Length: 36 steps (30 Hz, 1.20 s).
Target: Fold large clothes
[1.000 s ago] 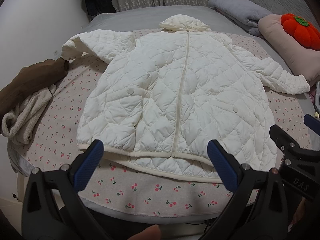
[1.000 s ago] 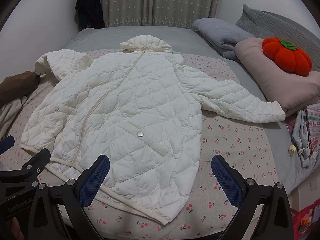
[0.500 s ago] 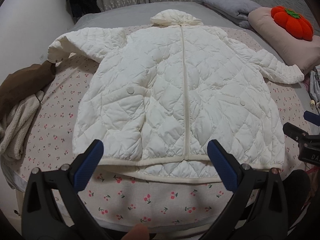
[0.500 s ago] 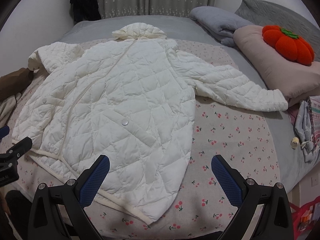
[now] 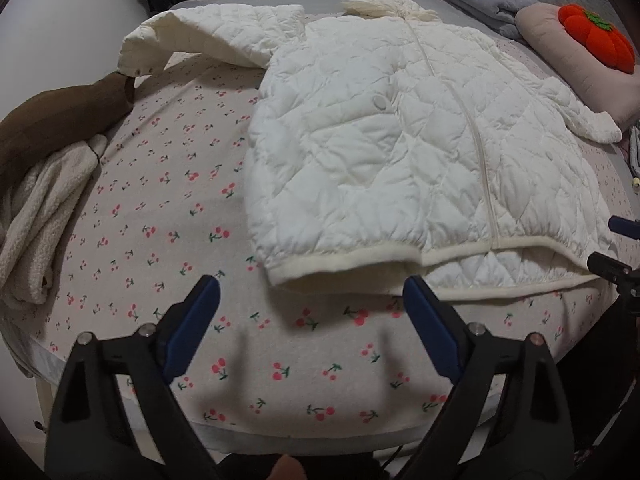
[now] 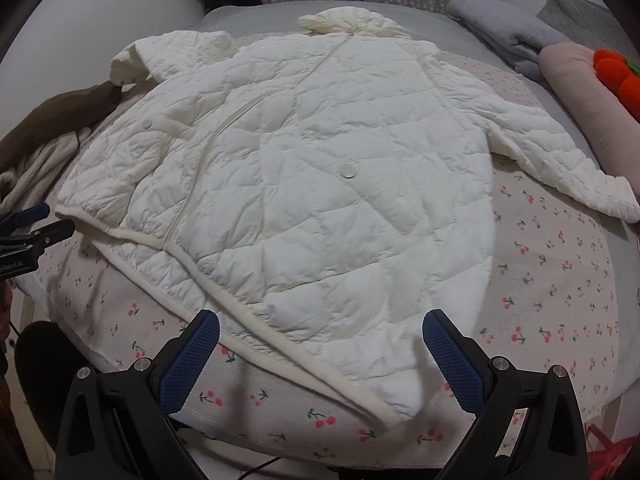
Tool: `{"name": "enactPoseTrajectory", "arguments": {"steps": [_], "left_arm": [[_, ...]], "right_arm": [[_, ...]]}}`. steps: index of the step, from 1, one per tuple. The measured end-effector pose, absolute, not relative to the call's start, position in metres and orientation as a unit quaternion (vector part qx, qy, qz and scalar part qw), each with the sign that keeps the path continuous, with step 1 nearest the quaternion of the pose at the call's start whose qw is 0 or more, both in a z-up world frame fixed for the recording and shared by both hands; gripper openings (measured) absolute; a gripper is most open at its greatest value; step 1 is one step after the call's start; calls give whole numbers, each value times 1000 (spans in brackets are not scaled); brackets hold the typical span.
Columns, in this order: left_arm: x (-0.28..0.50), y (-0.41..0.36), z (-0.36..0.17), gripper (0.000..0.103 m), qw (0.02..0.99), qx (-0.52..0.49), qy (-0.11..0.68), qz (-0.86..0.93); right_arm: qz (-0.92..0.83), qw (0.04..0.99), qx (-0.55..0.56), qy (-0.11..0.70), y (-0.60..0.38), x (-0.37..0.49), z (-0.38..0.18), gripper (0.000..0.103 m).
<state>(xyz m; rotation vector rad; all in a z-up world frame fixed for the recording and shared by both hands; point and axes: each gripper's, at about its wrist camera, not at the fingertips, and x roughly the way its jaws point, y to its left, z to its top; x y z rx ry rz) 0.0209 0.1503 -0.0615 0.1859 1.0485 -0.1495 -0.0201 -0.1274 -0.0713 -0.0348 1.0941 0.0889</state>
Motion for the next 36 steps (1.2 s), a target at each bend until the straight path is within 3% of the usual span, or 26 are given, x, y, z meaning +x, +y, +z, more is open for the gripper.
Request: {"name": "enactPoseTrajectory", "arguments": {"steps": [8, 11, 17, 19, 20, 21, 22, 23, 26, 28, 36], "left_arm": [[26, 164, -80, 93, 869, 115, 479, -47], [40, 176, -85, 87, 864, 92, 495, -25], [52, 188, -91, 60, 864, 81, 497, 2], [50, 182, -94, 35, 859, 94, 503, -5], [49, 180, -96, 28, 857, 95, 506, -10], [48, 178, -96, 14, 856, 90, 508, -19], [47, 177, -97, 9, 855, 79, 511, -28], [45, 175, -97, 9, 854, 74, 513, -29], [34, 165, -96, 7, 852, 72, 517, -44], [23, 158, -93, 6, 852, 73, 516, -57], [-37, 128, -84, 6, 838, 68, 529, -115]], "right_arm": [[-3, 853, -88, 515, -108, -13, -105, 100], [-28, 859, -61, 508, -132, -19, -99, 96], [-102, 859, -63, 499, -175, -40, -87, 95], [-119, 852, -66, 505, -187, -47, -90, 93], [-121, 853, -62, 505, -193, -51, -90, 90], [-116, 854, -50, 505, -199, -54, -91, 79], [-112, 854, -37, 508, -204, -56, -91, 54], [-115, 851, -35, 511, -208, -57, -92, 39], [-115, 859, -58, 495, -209, -62, -81, 13], [-128, 866, -74, 478, -211, -68, -69, 9], [-174, 861, -97, 467, -245, -91, -39, 8]]}}
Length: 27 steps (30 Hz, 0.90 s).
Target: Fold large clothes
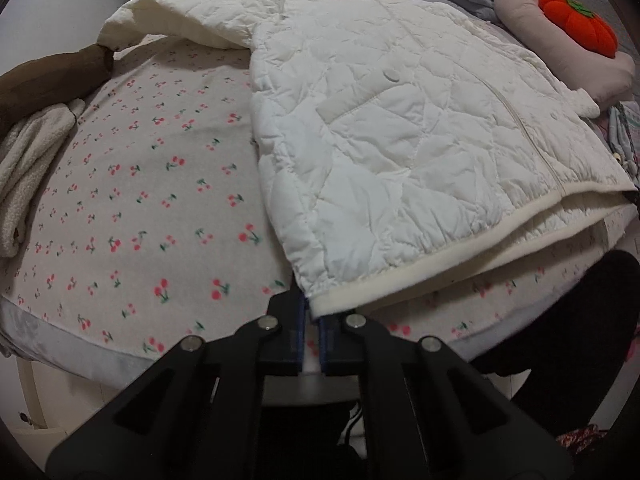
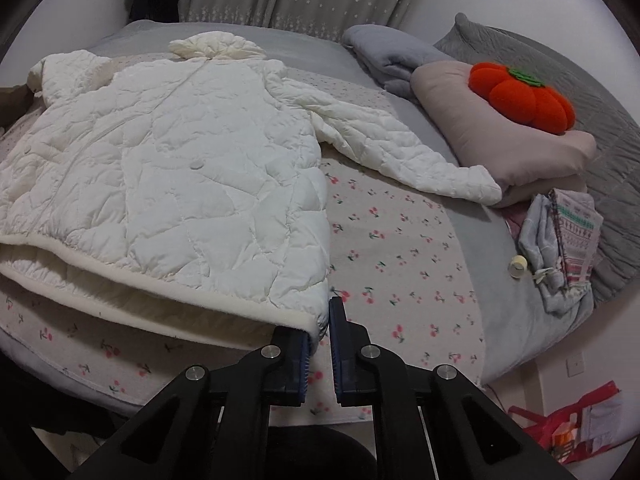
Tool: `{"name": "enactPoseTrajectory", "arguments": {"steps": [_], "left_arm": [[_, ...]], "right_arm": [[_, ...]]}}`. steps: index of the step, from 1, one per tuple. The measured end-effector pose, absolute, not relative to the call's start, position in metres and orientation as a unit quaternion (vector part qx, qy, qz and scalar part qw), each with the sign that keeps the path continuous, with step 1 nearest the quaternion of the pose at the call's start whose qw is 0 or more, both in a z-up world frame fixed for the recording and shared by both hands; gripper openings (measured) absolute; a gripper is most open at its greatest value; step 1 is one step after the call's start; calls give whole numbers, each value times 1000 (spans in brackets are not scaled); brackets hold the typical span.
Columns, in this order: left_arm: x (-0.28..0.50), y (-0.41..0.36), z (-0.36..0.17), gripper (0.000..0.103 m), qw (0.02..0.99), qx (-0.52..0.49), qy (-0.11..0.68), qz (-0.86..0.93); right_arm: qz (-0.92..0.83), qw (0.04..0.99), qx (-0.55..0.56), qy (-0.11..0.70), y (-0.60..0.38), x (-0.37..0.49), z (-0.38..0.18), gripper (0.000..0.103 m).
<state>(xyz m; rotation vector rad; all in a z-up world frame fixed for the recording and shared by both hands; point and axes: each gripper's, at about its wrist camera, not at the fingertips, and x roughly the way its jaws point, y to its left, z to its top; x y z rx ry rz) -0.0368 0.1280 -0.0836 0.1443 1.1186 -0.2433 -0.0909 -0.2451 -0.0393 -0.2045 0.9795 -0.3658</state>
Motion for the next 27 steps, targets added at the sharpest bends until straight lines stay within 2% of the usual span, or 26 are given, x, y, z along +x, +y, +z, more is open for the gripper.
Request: {"name": "enactPoseTrajectory", "arguments": {"steps": [6, 8, 9, 10, 11, 12, 13, 15, 19, 23, 27], "left_arm": [[-59, 108, -104, 8, 805, 76, 569, -152], [-60, 112, -100, 12, 803, 56, 570, -167], [-58, 117, -96, 23, 800, 36, 573, -173], [-57, 125, -92, 45, 796, 11, 578, -179], [-55, 135, -86, 59, 790, -21, 584, -188], [-54, 144, -79, 73, 790, -54, 579, -194], [-53, 152, -71, 73, 795, -76, 569, -197], [-46, 166, -58, 75, 797, -97, 560, -203], [-17, 188, -33, 86, 822, -121, 524, -187], [8, 200, -18, 86, 814, -155, 528, -184], [11, 192, -15, 86, 816, -96, 529, -215]], "right_arm": [[-154, 846, -64, 506, -266, -108, -49, 9], [-115, 841, -43, 527, -262, -114, -51, 19], [-101, 839, -39, 534, -260, -117, -50, 29], [-83, 841, -27, 534, -262, -122, -45, 44], [-61, 847, -8, 529, -265, -127, -38, 53], [-48, 853, 7, 519, -268, -131, -30, 69], [-45, 861, 14, 507, -272, -135, -20, 77], [-50, 872, 21, 486, -280, -137, -2, 83], [-58, 887, 27, 457, -286, -118, 22, 86], [-28, 893, 24, 449, -279, -76, 26, 86], [-6, 887, 6, 462, -265, -45, 16, 86]]}}
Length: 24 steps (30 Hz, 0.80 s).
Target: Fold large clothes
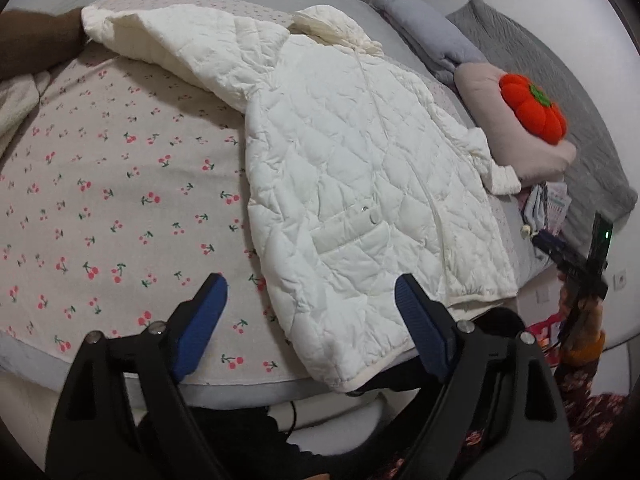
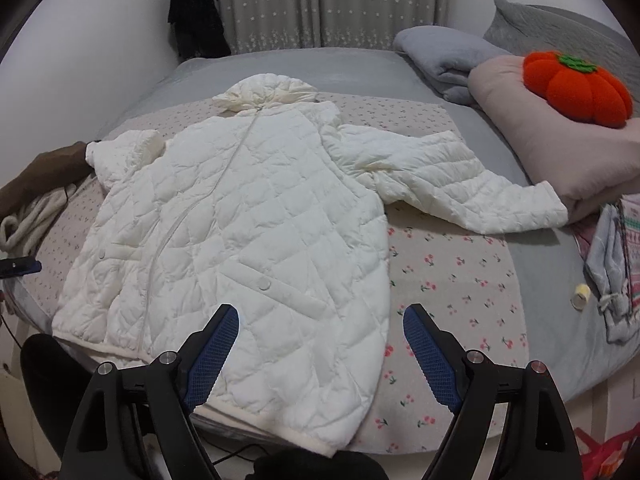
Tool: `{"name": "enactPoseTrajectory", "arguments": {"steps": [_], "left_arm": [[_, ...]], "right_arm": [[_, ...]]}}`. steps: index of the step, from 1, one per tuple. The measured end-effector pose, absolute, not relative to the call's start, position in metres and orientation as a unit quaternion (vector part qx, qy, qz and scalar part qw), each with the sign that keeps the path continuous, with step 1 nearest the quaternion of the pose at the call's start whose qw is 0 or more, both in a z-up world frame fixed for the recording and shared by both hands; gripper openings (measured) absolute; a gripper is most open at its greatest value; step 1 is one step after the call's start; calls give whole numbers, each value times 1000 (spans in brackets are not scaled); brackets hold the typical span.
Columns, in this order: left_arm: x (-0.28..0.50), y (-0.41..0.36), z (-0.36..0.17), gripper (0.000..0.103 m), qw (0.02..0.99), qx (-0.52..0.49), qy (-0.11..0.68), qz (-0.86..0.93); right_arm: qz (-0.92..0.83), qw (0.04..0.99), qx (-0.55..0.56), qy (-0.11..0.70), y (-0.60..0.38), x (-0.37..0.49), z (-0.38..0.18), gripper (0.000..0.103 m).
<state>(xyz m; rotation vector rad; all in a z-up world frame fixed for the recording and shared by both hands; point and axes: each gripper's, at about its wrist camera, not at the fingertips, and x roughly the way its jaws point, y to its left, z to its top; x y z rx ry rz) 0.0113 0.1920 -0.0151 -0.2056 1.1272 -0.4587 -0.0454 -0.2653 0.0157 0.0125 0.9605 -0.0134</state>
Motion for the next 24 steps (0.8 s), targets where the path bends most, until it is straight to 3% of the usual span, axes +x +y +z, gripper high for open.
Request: {"name": "enactPoseTrajectory", "arguments": {"steps": [6, 12, 24], "left_arm": [[57, 237, -7, 86, 850, -120, 494, -136], [148, 310, 7, 86, 885, -157, 436, -30], [315, 385, -35, 83, 857, -269, 434, 68]], "right_arm": [[-11, 880, 44, 473, -270, -12, 1, 86], [12, 885, -2, 466, -242, 29, 14, 86], [181, 875, -66, 445, -78, 147, 5, 86]]}}
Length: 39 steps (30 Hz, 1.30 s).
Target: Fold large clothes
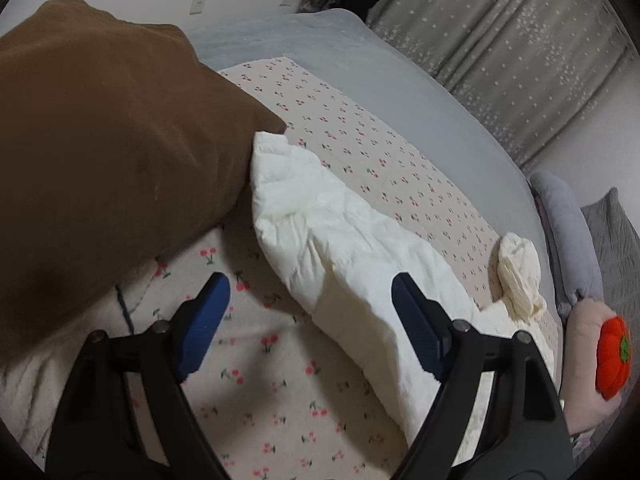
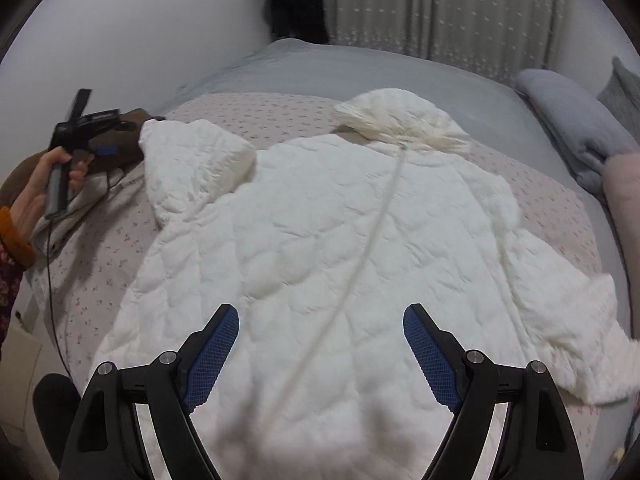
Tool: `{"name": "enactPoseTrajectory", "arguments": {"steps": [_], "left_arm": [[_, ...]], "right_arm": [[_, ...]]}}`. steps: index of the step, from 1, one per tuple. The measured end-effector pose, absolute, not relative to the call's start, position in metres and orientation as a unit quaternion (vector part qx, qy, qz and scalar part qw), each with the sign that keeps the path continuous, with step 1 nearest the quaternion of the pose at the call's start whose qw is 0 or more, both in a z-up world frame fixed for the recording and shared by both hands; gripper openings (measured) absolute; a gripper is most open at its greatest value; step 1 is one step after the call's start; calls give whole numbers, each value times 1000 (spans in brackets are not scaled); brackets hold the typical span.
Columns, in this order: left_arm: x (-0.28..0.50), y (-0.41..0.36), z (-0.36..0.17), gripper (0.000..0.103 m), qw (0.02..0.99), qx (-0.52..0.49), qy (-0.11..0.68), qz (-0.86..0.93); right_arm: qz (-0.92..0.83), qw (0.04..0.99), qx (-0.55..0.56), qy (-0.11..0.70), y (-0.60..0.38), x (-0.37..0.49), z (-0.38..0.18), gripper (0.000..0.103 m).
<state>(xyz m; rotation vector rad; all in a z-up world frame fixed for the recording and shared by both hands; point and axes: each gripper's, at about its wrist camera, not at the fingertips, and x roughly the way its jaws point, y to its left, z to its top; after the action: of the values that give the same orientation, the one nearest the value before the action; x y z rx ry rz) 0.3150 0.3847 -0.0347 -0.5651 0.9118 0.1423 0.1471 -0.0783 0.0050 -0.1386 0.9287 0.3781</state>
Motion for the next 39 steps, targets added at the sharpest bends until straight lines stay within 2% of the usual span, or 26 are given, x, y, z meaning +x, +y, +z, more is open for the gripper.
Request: {"name": "enactPoseTrajectory", "arguments": {"steps": [4, 7, 8, 9, 10, 11, 14, 15, 16, 17, 18, 21, 23, 26, 29, 31, 34, 36, 39], "left_arm": [[349, 395, -55, 82, 846, -280, 442, 98], [369, 399, -69, 74, 841, -282, 448, 114], [373, 399, -72, 65, 840, -282, 449, 116], [375, 399, -75, 41, 840, -282, 448, 116], [378, 399, -77, 11, 840, -282, 448, 116], [378, 399, -76, 10, 845, -280, 441, 116], [364, 390, -51, 6, 891, -241, 371, 98], [353, 385, -37, 6, 910, -223, 338, 90], [344, 385, -25, 6, 925, -212, 304, 81], [335, 387, -12, 6, 936, -208, 273, 75], [324, 390, -2, 6, 943, -204, 250, 76], [290, 410, 13, 5, 950, -214, 203, 107], [271, 420, 13, 5, 947, -203, 198, 150], [256, 430, 0, 6, 936, -180, 231, 197], [235, 422, 5, 6, 946, -155, 197, 205], [211, 413, 11, 6, 954, -139, 155, 218], [181, 415, 6, 6, 953, -144, 128, 234], [163, 419, -2, 6, 949, -151, 121, 248], [142, 415, -14, 6, 950, -137, 110, 260]], "right_arm": [[265, 861, -80, 427, -1, 176, -6, 86], [323, 846, -92, 414, 52, 190, -20, 86], [341, 840, -91, 411, 68, 195, -24, 86], [357, 835, -89, 408, 83, 201, -28, 86], [369, 833, -91, 402, 96, 207, -32, 85], [374, 836, -94, 391, 108, 213, -36, 83], [376, 840, -97, 380, 132, 234, -48, 64], [384, 833, -91, 387, 136, 240, -54, 50], [393, 826, -88, 395, 139, 245, -60, 31], [405, 816, -91, 402, 145, 248, -68, 23], [416, 805, -95, 412, 151, 249, -75, 10], [449, 761, -109, 455, 173, 247, -106, 6], [445, 743, -136, 480, 187, 245, -133, 5], [455, 744, -109, 477, 185, 244, -133, 6], [502, 733, -80, 452, 174, 232, -117, 18], [534, 738, -37, 411, 151, 220, -95, 38], [509, 788, 42, 345, 103, 229, -70, 53], [437, 826, 73, 349, 82, 256, -71, 54], [356, 841, 29, 407, 92, 294, -99, 56]]}}
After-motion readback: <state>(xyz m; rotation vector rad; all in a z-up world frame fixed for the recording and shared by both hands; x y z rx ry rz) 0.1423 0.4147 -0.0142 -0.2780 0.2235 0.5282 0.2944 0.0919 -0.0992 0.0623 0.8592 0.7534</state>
